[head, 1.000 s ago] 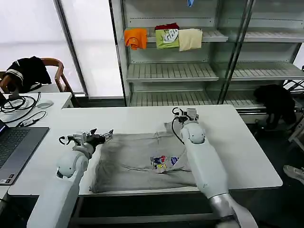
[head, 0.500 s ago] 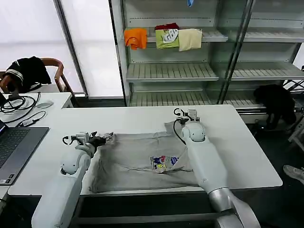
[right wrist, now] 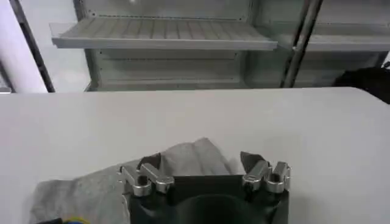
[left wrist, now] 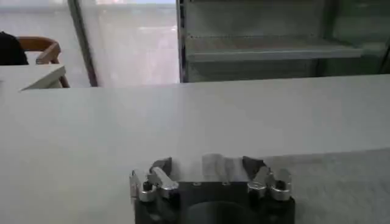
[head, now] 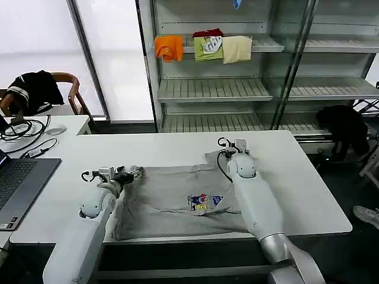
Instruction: Fold and organize the clothes.
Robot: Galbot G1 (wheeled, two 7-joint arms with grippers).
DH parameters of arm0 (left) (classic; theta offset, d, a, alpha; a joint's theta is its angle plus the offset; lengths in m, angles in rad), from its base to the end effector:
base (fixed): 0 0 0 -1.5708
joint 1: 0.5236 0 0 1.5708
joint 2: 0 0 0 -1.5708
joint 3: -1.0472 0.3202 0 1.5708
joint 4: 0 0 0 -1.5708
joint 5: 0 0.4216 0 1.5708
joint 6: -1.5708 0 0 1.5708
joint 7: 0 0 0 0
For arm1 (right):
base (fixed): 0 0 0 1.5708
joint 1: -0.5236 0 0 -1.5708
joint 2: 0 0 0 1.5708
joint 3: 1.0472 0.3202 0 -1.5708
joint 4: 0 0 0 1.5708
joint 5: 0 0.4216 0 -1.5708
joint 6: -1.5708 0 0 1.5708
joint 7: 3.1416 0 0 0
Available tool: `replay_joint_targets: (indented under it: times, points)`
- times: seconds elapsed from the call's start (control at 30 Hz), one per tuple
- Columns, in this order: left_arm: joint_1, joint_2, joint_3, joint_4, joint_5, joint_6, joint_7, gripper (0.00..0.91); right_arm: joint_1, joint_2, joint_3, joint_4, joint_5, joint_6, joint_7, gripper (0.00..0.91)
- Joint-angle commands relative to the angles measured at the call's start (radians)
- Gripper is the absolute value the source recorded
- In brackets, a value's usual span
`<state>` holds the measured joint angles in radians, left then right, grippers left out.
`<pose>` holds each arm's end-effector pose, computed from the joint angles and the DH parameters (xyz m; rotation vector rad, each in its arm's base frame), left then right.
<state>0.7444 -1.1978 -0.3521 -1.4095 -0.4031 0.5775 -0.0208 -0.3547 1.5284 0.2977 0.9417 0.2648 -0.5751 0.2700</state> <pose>0.5068 0.0752 -0.2472 -0.1022 -2.6516 -0.0436 0.6203 0.0522 -0.2274 -0.1108 -2.6029 0.0380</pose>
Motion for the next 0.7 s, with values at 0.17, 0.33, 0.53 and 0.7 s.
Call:
replay_joint_targets:
  times: [0.17,0.33,0.53,0.7]
  points:
    - [0.012,-0.008,0.005,-0.002,0.007,0.002,0.000,0.020,-0.018,0.002,0.001,-0.005,0.004,-0.003,0.010,0.000]
    - [0.015,-0.015,0.008,-0.004,0.007,0.002,-0.005,0.020,-0.041,-0.009,-0.010,0.024,0.008,-0.003,0.016,0.000]
    - [0.016,-0.025,0.007,-0.007,0.006,0.001,-0.011,0.010,-0.077,-0.032,-0.014,0.099,0.041,-0.004,0.024,0.000]
    - [0.014,-0.035,0.006,-0.009,0.006,0.000,-0.018,0.010,-0.106,-0.052,-0.019,0.173,0.063,-0.004,0.031,0.000]
